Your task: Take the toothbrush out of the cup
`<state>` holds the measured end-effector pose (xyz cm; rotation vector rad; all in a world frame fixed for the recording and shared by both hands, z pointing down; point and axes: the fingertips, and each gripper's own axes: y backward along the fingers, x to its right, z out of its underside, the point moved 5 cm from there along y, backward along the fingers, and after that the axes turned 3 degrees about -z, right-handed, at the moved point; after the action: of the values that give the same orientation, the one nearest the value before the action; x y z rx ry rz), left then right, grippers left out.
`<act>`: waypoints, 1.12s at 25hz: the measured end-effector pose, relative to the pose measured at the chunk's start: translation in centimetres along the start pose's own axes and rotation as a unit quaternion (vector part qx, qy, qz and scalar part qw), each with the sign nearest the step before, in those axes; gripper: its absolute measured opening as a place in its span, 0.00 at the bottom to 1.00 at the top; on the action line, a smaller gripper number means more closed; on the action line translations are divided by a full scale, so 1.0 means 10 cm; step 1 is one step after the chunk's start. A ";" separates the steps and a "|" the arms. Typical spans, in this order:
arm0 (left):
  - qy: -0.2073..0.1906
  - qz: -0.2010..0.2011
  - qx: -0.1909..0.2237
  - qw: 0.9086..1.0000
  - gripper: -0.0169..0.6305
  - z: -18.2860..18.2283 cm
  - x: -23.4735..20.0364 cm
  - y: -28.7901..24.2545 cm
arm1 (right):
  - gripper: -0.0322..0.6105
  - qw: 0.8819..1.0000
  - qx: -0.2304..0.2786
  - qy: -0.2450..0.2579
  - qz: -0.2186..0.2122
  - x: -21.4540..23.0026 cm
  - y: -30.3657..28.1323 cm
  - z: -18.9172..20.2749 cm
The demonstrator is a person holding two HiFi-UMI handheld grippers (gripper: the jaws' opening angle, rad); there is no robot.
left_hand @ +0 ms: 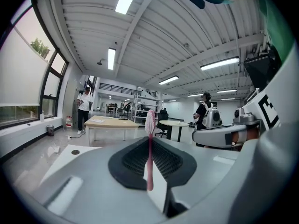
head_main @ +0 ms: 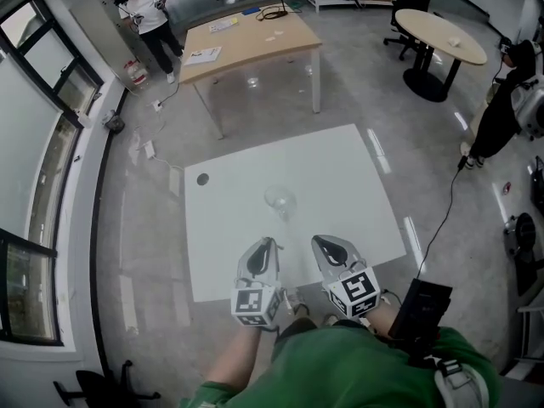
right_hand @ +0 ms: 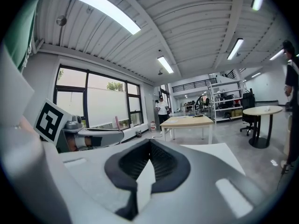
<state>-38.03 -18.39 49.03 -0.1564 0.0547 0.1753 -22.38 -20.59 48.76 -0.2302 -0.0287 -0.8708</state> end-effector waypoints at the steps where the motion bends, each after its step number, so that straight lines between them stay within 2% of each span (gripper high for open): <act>1: -0.001 -0.005 0.000 1.000 0.06 0.00 0.07 0.07 | 0.05 1.000 0.001 -0.001 -0.004 -0.02 0.09 0.02; 6: -0.007 -0.019 0.002 1.000 0.06 0.03 0.33 0.36 | 0.05 1.000 0.005 -0.002 -0.016 -0.09 0.40 0.08; 11: -0.007 -0.010 0.004 1.000 0.06 0.02 0.33 0.73 | 0.05 1.000 0.009 0.003 -0.016 -0.44 0.55 0.12; 20: 0.004 0.017 0.009 1.000 0.06 -0.06 0.36 0.76 | 0.05 1.000 0.012 0.014 -0.004 -0.51 0.57 -0.01; 28: 0.012 0.015 0.015 1.000 0.06 -0.02 0.22 0.89 | 0.05 1.000 0.009 0.014 -0.001 -0.62 0.50 -0.01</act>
<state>-37.42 -9.42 47.31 -0.1284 0.0837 0.2020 -22.58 -12.80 47.00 -0.2019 -0.0110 -0.8758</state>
